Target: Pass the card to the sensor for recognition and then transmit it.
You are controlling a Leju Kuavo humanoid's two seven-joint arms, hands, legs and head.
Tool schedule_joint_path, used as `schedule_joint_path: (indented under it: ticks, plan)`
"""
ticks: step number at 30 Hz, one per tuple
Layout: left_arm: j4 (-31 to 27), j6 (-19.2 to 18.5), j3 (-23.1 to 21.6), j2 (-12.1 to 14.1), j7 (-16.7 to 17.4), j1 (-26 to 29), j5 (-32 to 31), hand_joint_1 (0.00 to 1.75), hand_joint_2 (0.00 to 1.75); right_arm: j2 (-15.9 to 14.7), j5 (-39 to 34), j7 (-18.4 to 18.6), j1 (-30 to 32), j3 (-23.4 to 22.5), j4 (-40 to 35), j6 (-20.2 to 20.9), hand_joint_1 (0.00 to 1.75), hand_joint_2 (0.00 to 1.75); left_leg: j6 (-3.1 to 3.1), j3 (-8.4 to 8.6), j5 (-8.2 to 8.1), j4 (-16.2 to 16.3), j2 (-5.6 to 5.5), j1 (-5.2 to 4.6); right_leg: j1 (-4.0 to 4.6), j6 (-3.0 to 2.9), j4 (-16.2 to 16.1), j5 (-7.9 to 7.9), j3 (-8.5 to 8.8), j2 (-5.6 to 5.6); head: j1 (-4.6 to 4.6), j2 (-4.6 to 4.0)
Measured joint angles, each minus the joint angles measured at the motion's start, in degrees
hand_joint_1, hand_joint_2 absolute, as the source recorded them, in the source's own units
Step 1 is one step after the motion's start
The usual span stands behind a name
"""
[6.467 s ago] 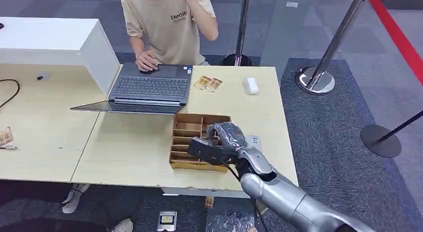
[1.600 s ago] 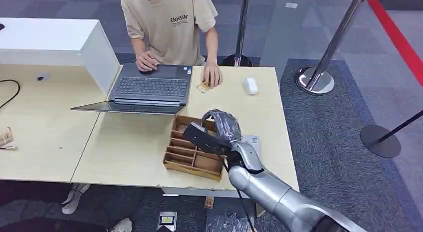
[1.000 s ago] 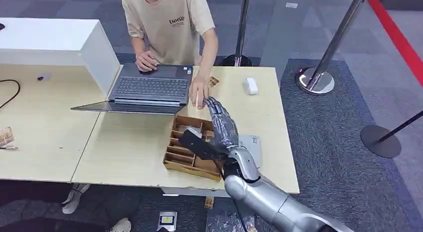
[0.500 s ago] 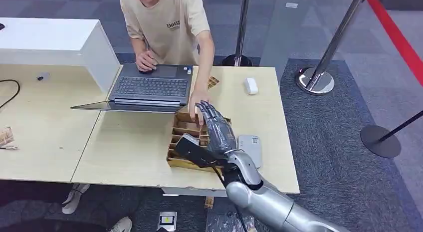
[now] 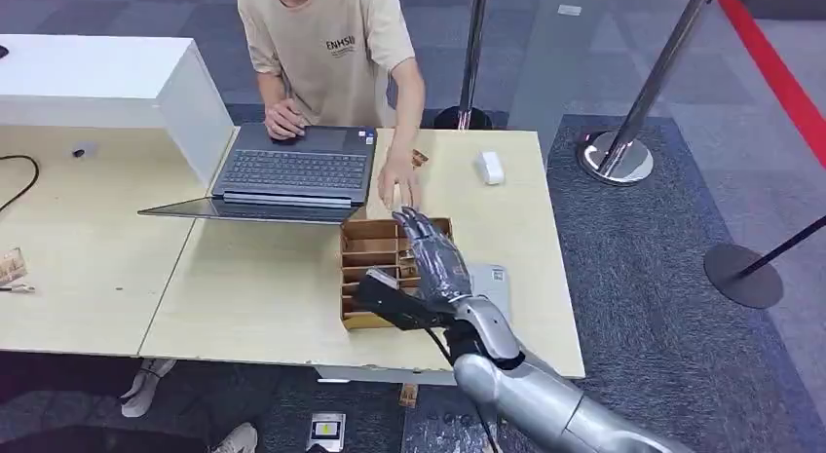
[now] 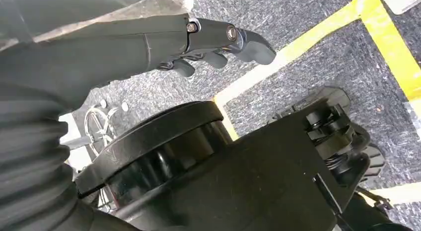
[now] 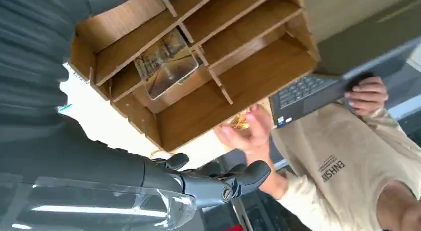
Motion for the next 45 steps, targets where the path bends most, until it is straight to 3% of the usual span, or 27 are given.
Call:
schedule_joint_path:
  ticks: [7,25,26,29,31,32,34,45]
  plan:
    - [0.0,-0.9,0.0,0.1,0.6,-0.3,-0.6,0.00,1.75,-0.1,3.8,1.0,-3.2,1.2,2.3,2.5,0.03,1.75,0.00,0.01,0.01,0.0,0.01,0.00,0.00,0.00,0.0,0.01,0.01,0.00,0.00,0.00]
    - [0.0,-1.6,0.0,0.3,0.9,-0.7,-0.7,0.00,1.75,-0.1,5.0,1.1,-7.6,4.2,8.0,6.6,0.14,1.75,0.00,0.00,0.01,0.0,-0.01,0.00,0.00,0.00,0.0,0.01,0.00,0.00,0.00,0.00]
    - [0.0,-1.6,-0.1,0.3,0.9,-0.7,-0.7,0.00,1.75,-0.1,5.0,1.1,-7.6,4.4,8.3,6.8,0.19,1.75,0.00,-0.01,0.01,0.0,-0.02,0.00,0.00,0.00,0.0,0.01,0.00,0.00,-0.02,0.00]
    - [0.0,-1.6,-0.1,0.4,0.9,-0.8,-0.7,0.00,1.75,0.0,4.7,1.2,-7.9,4.8,9.8,6.8,1.03,1.75,0.00,-0.02,0.01,0.0,-0.01,0.00,0.00,0.00,0.0,0.00,0.00,-0.01,0.02,0.00]
    - [0.0,-1.6,-0.1,0.4,0.9,-0.8,-0.7,0.00,1.75,0.0,4.6,1.2,-7.9,5.1,10.4,6.8,1.50,1.75,0.00,-0.02,0.00,0.0,-0.02,0.00,0.00,0.00,0.0,0.01,-0.01,0.00,0.00,0.00]
    - [0.0,-1.6,-0.1,0.5,0.9,-0.8,-0.7,0.00,1.75,0.0,4.3,1.2,-7.9,5.2,10.8,6.6,1.59,1.75,0.00,-0.03,0.00,0.0,-0.02,0.00,0.00,0.00,0.0,0.00,-0.02,0.00,0.00,0.00]
    - [0.0,-1.6,-0.1,0.6,0.9,-0.8,-0.7,0.00,1.75,0.2,3.9,1.2,-7.8,5.4,11.4,6.4,1.66,1.75,0.00,-0.03,0.00,0.0,-0.01,0.00,0.00,0.00,0.0,0.00,-0.02,0.00,0.00,0.00]
    - [0.0,-1.6,-0.1,0.7,0.9,-0.8,-0.5,0.00,1.75,0.4,3.4,1.2,-7.9,5.4,12.4,5.9,1.68,1.75,0.00,0.00,0.01,0.0,-0.01,0.00,0.00,0.00,0.0,0.00,0.00,0.00,0.00,0.00]
